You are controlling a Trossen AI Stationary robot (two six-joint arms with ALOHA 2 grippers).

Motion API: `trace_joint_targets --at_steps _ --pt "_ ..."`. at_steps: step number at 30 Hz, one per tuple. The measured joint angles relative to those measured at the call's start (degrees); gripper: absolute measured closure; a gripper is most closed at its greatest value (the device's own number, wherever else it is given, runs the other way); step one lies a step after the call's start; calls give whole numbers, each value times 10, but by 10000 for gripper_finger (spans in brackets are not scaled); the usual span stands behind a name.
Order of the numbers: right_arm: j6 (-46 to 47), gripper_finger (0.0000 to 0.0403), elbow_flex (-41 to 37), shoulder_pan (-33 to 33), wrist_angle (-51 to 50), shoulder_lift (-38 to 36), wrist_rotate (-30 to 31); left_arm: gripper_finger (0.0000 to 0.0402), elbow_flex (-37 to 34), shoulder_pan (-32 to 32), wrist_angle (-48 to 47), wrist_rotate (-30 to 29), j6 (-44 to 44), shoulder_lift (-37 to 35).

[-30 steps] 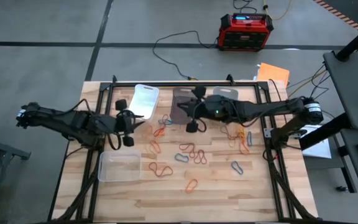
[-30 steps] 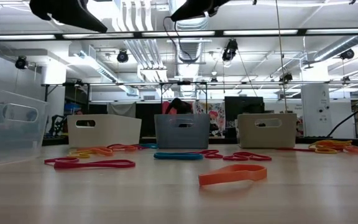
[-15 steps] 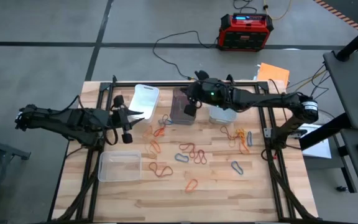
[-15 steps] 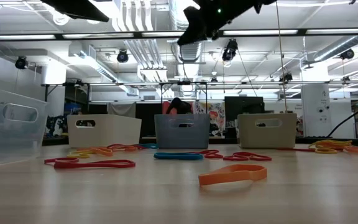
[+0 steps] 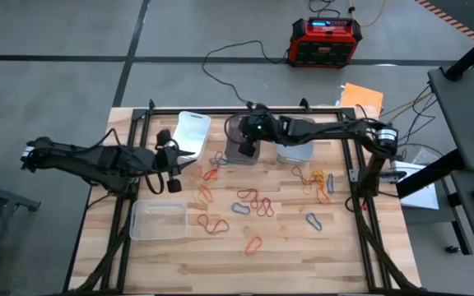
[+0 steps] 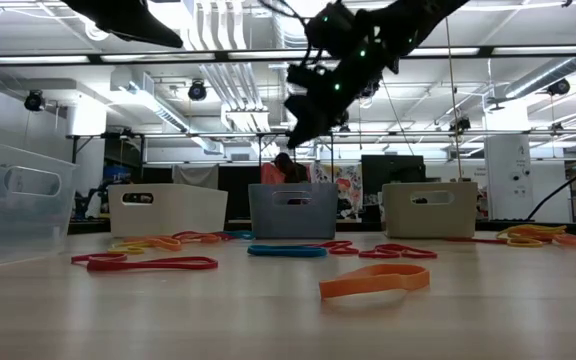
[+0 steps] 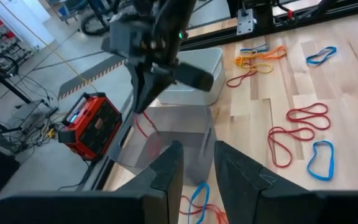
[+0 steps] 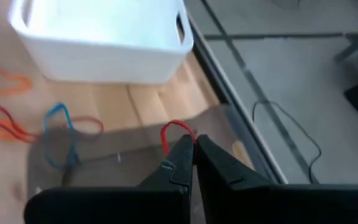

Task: Sort rubber bands into baskets
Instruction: Put the red rubber band into the black bin

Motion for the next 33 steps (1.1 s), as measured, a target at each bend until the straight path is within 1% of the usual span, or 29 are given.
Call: trace_joint_targets --at_steps 8,13,18,23,24,33 --pt "10 394 0 -8 -2 39 -2 326 0 0 4 -1 -10 9" --pt "54 394 0 -18 -10 48 -65 326 0 0 7 -1 -18 10" --pt "126 394 2 -45 -39 48 -83 326 0 0 7 -1 -24 10" --pt "189 394 7 -75 -50 50 -174 326 0 0 7 -1 -31 10" --pt "194 394 7 -77 -51 50 -182 326 0 0 7 -1 -33 10" --pt "194 394 7 -75 -55 51 -187 326 -1 0 7 -1 -40 10"
